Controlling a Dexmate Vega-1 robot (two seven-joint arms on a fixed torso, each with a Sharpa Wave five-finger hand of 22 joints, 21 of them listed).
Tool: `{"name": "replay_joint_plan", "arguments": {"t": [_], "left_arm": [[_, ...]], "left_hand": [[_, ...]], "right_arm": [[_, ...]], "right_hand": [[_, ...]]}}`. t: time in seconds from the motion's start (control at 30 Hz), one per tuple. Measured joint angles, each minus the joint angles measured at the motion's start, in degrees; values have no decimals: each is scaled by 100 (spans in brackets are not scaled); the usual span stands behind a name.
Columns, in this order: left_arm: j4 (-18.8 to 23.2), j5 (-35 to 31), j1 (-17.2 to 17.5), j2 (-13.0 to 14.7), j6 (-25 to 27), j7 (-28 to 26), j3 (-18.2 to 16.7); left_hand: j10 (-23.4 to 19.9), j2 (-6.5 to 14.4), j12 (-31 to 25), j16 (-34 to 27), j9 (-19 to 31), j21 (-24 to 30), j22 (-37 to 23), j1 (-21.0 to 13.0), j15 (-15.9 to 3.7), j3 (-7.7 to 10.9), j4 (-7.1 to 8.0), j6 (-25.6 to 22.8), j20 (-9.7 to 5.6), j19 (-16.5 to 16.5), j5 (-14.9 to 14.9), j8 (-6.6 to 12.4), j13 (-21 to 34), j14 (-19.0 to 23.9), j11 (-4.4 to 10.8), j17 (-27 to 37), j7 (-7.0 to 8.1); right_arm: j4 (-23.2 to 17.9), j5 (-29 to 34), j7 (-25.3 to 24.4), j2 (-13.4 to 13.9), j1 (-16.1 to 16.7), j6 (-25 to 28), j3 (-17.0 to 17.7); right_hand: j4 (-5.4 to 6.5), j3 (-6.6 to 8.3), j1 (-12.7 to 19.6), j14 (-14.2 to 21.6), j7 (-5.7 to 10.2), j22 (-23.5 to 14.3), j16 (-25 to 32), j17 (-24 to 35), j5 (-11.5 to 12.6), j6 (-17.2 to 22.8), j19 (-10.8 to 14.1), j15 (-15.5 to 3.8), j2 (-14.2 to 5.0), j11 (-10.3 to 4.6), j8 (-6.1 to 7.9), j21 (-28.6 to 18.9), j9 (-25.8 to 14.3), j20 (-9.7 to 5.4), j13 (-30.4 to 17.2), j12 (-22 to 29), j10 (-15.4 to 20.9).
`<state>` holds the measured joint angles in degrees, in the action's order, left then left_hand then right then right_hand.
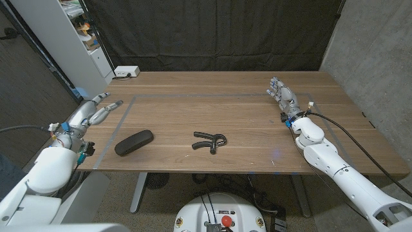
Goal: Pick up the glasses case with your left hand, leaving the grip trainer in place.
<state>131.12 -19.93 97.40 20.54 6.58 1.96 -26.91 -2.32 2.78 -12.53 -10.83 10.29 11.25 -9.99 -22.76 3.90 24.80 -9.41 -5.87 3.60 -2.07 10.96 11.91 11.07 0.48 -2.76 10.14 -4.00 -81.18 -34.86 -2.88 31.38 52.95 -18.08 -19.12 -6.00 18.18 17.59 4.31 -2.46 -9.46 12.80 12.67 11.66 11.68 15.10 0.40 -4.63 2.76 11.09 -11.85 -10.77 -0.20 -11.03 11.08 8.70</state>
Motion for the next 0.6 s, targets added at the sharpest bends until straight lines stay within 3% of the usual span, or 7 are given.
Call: {"name": "replay_joint_plan", "arguments": {"t": [0.2, 0.6], "left_arm": [[32, -177, 15, -33, 15, 57, -32], [109, -551, 70, -120, 26, 163, -85]], "left_hand": [[0, -6, 0, 0, 0, 0, 0, -52, 0, 24, -23, -40, 0, 0, 0, 0, 0, 0, 0, 0, 22], [-31, -50, 0, 0, -1, 0, 0, -201, 20, 48, -47, -60, 147, 58, 0, 0, -1, 19, -31, 0, 43]], "right_arm": [[13, 13, -12, -27, -33, 6, -27], [71, 48, -13, -67, -108, 18, -85]], "right_hand": [[0, 0, 0, 0, 0, 0, 0, 0, 0, 0, 0, 0, 0, 0, 0, 0, 0, 0, 0, 0, 0], [0, 0, 0, 21, 0, 0, 0, -1, 0, 0, 0, 21, 0, 0, 0, 22, 0, 0, 0, 0, 0]]}}
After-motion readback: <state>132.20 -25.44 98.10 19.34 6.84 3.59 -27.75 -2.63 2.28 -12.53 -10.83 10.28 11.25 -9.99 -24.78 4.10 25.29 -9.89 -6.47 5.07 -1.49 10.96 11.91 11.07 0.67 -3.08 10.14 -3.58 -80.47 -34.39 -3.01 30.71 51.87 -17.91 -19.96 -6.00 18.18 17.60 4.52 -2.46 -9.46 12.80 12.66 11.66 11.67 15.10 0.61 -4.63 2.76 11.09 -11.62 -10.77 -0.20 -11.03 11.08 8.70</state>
